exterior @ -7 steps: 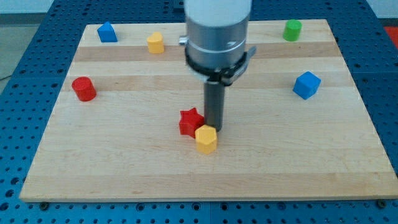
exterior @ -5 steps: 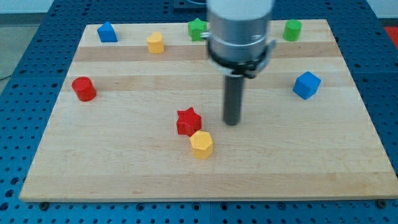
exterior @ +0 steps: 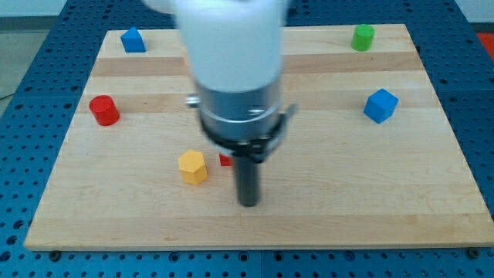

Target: Move yellow hexagon bottom left

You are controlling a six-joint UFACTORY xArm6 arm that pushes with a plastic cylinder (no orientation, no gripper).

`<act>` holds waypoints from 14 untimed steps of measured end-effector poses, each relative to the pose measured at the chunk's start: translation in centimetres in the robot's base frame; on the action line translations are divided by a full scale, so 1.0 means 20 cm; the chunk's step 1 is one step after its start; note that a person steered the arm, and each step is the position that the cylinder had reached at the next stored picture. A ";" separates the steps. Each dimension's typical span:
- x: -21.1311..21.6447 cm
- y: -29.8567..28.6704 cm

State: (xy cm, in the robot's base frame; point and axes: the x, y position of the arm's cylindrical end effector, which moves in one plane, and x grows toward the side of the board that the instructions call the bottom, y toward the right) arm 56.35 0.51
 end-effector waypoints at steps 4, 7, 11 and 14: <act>-0.15 -0.29; -0.28 -0.88; -0.11 -0.84; -0.11 -1.07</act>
